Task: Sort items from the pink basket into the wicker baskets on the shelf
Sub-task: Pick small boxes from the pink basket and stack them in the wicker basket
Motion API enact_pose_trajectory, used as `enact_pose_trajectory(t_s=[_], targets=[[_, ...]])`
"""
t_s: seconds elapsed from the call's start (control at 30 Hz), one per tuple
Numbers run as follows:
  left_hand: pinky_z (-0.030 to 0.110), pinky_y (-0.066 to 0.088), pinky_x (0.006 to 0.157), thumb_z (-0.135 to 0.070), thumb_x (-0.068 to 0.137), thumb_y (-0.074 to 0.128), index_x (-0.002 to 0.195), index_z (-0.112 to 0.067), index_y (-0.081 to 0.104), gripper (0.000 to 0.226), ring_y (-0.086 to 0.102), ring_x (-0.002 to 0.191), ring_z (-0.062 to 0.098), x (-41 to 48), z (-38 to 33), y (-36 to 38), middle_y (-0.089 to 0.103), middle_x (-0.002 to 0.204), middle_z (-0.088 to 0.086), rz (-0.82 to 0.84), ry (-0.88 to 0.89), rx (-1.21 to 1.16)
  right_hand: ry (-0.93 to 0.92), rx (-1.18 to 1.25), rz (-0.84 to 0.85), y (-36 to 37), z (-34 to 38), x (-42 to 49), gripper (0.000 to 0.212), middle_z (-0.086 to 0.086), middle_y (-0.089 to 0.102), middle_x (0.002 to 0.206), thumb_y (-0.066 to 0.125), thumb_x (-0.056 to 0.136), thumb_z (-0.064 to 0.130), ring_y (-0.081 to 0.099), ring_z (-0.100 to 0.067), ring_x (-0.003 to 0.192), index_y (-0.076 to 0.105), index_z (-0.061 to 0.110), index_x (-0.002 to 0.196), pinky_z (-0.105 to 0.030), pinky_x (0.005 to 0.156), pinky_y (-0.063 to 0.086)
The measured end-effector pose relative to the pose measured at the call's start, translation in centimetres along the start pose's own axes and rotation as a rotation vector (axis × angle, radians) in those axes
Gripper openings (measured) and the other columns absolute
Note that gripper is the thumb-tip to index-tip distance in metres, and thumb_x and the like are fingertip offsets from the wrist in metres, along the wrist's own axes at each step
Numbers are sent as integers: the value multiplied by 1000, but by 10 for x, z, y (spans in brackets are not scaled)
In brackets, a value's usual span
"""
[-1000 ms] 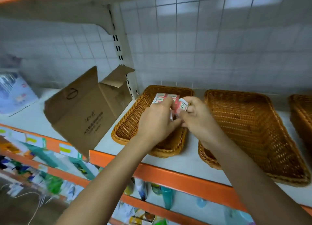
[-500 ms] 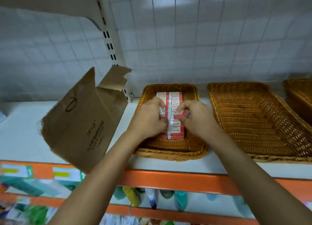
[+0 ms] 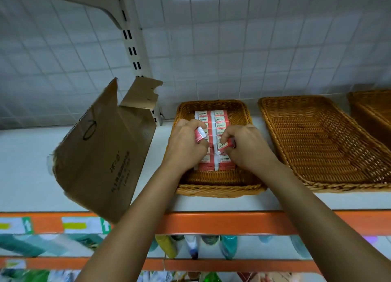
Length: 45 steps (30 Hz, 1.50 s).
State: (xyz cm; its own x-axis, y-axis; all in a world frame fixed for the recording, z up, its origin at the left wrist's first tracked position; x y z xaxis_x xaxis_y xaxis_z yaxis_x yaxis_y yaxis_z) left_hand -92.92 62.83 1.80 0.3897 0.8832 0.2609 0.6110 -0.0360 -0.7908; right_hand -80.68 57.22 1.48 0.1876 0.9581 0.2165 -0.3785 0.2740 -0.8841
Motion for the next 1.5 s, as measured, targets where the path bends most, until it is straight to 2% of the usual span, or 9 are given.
enact_pose_trajectory(t_s=[0.33,0.4,0.5,0.6,0.73,0.83,1.0,1.2,1.5], targets=[[32,48,94,-23,86,67,126,-22,58,41,51,116,17,-6,-9,-8,54,129,1,-37,72,-118,-45,-157,-2,5,5,-2,22,-6,60,119,61,89,18,51,-24,112,65,15,110,-32,92,45],[31,51,91,-20,84,70,121,-23,62,38,56,109,14,-7,-11,-12,61,120,-5,-53,109,-171,-48,-157,-4,5,4,-2,24,-7,59,119,62,89,21,51,-23,112,65,15,112,-31,93,44],[13,51,77,-13,82,71,114,-25,62,35,58,88,-1,-8,-11,-10,59,96,-18,-3,108,-344,-65,-152,-21,5,4,-2,35,-5,56,122,63,88,31,47,-22,114,60,16,119,-30,95,39],[7,49,77,-5,83,69,107,-25,58,33,58,93,-5,-9,-12,-6,60,103,-12,42,124,-440,-66,-66,-58,1,4,-4,53,-3,52,128,63,86,36,44,-21,118,45,18,133,-30,96,37],[19,55,79,1,83,67,103,-27,57,36,66,93,3,-10,-11,-2,66,107,0,85,104,-492,-121,-43,-98,-3,8,-5,46,-2,58,125,61,89,30,49,-21,113,48,18,131,-28,90,40],[16,54,79,-4,81,70,106,-25,59,34,63,94,6,-11,-14,-5,61,113,1,33,152,-343,-140,-61,-101,-3,10,-6,40,-2,60,122,61,90,27,51,-21,110,53,18,128,-28,89,40],[18,36,85,-21,83,69,120,-17,61,38,51,109,16,-11,-20,-3,53,117,2,-49,212,92,-120,-85,-56,-1,10,-6,49,-5,54,130,61,90,29,46,-23,119,47,18,136,-31,97,40],[31,45,89,-32,80,69,120,-16,59,44,51,114,22,-10,-3,-4,51,126,5,-11,24,177,-41,-161,9,3,7,-7,55,-9,50,129,62,87,31,48,-26,118,44,13,135,-34,95,43],[35,45,93,-38,87,60,135,-18,51,53,51,114,25,-13,-2,7,47,130,8,62,37,362,-9,-185,29,3,8,-8,50,-10,51,125,62,87,31,54,-27,111,48,11,130,-35,90,45]])
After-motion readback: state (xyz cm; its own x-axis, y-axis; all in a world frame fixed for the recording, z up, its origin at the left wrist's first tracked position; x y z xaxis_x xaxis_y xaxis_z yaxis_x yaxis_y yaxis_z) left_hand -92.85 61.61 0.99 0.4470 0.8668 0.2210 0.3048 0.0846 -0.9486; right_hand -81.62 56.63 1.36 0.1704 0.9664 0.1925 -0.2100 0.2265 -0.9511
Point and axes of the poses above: each hand's wrist, its own x-axis towards the middle knuckle, its own y-axis out of the palm, z = x × y, the point moved 8 cm from there along x, towards the middle knuckle
